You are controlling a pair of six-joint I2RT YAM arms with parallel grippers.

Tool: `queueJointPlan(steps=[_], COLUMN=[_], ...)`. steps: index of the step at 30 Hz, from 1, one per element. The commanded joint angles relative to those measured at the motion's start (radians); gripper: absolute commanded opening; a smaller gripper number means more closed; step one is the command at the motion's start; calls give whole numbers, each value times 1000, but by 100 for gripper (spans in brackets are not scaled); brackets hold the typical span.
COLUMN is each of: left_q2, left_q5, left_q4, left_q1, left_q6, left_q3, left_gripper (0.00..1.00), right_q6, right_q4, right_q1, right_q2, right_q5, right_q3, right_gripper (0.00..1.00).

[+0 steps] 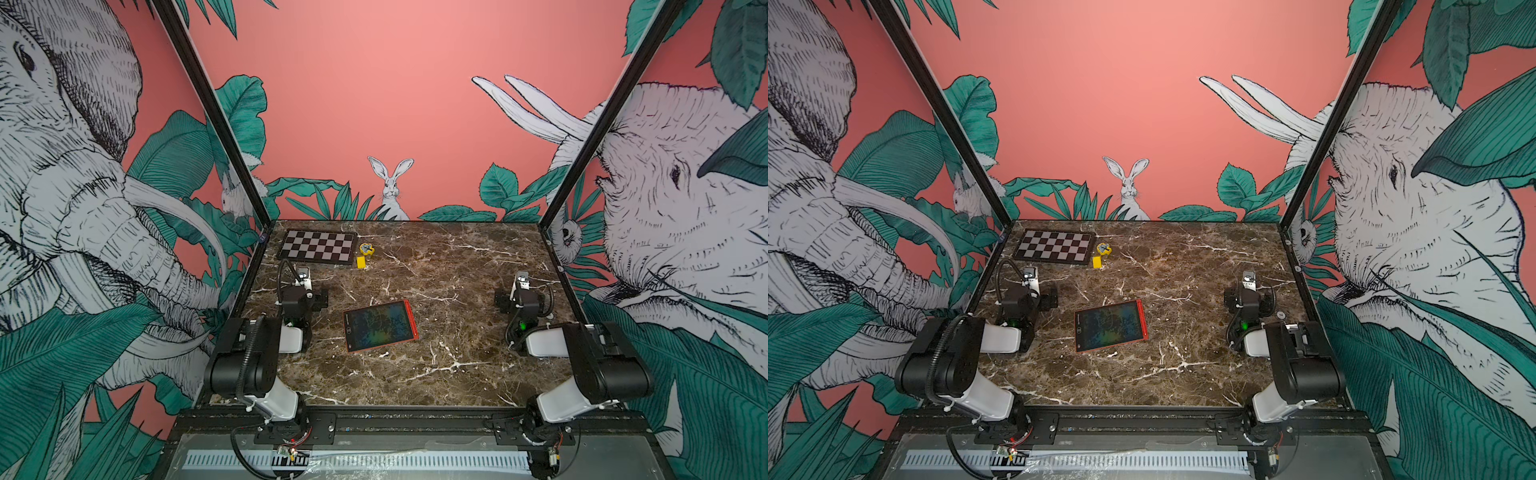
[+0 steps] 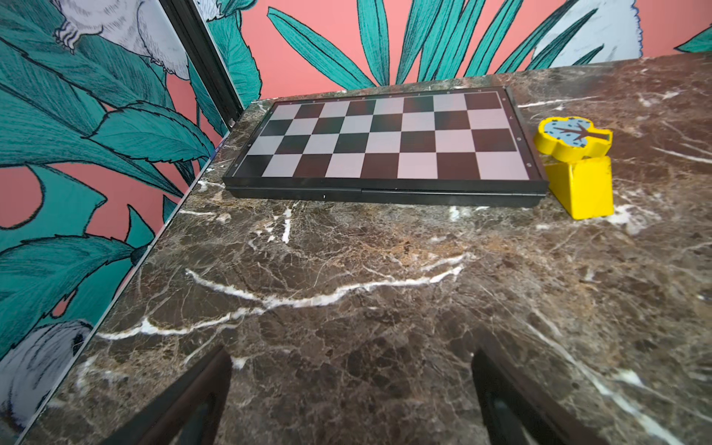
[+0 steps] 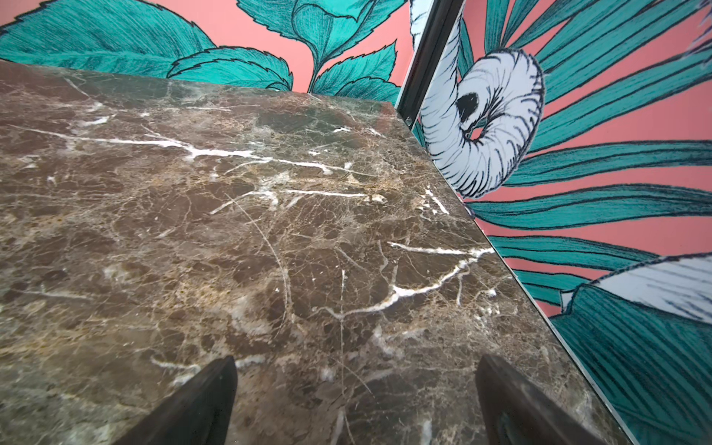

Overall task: Place the stylus back onto the writing tablet
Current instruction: Reset both arms

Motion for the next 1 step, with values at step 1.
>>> queueJointPlan(steps=[1], left_q2=[-27], left_q5=[10], left_q4=[-10], left_q1=[-1], left_q6=[-7], left_q3=[9], left_gripper=[99], right_q6=[15], right_q4=[28], right_q1=[-8], right_q2=[-5], right_q5=[-25], right_q3=[9], right_gripper=[99])
